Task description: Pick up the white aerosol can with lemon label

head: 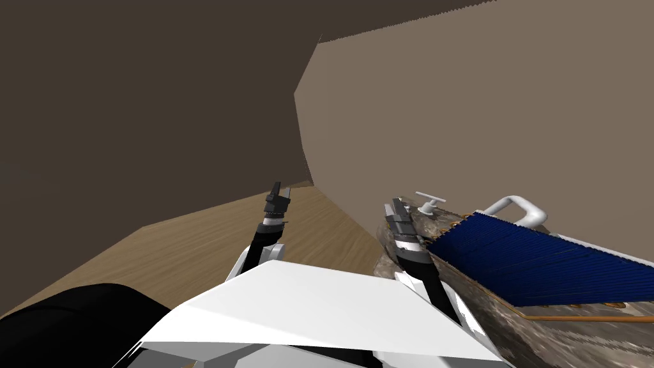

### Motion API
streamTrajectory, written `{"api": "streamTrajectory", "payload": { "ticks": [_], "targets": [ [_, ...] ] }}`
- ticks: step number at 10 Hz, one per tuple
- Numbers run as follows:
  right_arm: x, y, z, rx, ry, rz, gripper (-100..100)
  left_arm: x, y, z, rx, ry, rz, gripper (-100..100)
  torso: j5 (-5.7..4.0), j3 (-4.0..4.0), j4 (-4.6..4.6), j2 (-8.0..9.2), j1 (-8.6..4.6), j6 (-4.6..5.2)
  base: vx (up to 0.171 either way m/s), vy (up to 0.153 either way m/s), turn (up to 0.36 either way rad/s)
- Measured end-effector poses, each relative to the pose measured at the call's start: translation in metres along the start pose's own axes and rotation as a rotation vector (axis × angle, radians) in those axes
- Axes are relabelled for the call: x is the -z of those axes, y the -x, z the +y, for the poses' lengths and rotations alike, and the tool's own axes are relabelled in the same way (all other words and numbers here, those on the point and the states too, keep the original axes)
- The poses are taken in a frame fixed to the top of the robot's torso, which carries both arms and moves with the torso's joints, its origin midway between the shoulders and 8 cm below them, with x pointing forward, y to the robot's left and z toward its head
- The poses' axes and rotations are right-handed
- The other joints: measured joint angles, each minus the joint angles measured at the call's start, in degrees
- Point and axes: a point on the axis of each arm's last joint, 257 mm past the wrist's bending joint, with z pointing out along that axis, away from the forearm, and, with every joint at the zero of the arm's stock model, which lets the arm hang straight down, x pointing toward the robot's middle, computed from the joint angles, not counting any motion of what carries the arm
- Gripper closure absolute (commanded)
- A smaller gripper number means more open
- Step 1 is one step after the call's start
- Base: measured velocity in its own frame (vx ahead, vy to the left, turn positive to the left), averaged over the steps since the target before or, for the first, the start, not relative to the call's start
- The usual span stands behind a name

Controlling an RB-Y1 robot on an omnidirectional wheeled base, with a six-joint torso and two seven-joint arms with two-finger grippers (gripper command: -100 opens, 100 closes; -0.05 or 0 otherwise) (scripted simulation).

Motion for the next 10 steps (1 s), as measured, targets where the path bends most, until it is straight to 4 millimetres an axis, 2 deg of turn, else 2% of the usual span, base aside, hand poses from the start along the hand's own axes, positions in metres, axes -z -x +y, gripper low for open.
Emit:
{"api": "streamTrajectory", "payload": {
  "ticks": [2,5,7,10],
  "targets": [
    [0.004,0.005,-0.027,0.057,-0.074,0.01,-100,0.0,0.0,0.0,0.0,0.0,0.0,0,0.03,0.02,0.01,0.03,0.08,0.0,-0.05,0.262,-0.14],
    [0.021,0.017,-0.062,0.157,-0.199,0.018,-100,0.0,0.0,0.0,0.0,0.0,0.0,0,0.04,0.03,0.01,0.05,0.14,-0.01,-0.054,0.266,-0.143],
    [0.029,0.026,-0.084,0.212,-0.267,0.021,-100,0.0,0.0,0.0,0.0,0.0,0.0,0,-0.03,-0.11,-0.03,-0.22,-0.23,-0.04,0.023,0.182,-0.088],
    [0.05,0.046,-0.117,0.319,-0.389,0.029,-100,0.0,0.0,0.0,0.0,0.0,0.0,0,0.02,-0.16,-0.06,-0.28,0.02,-0.01,0.011,0.241,-0.182]
  ]
}}
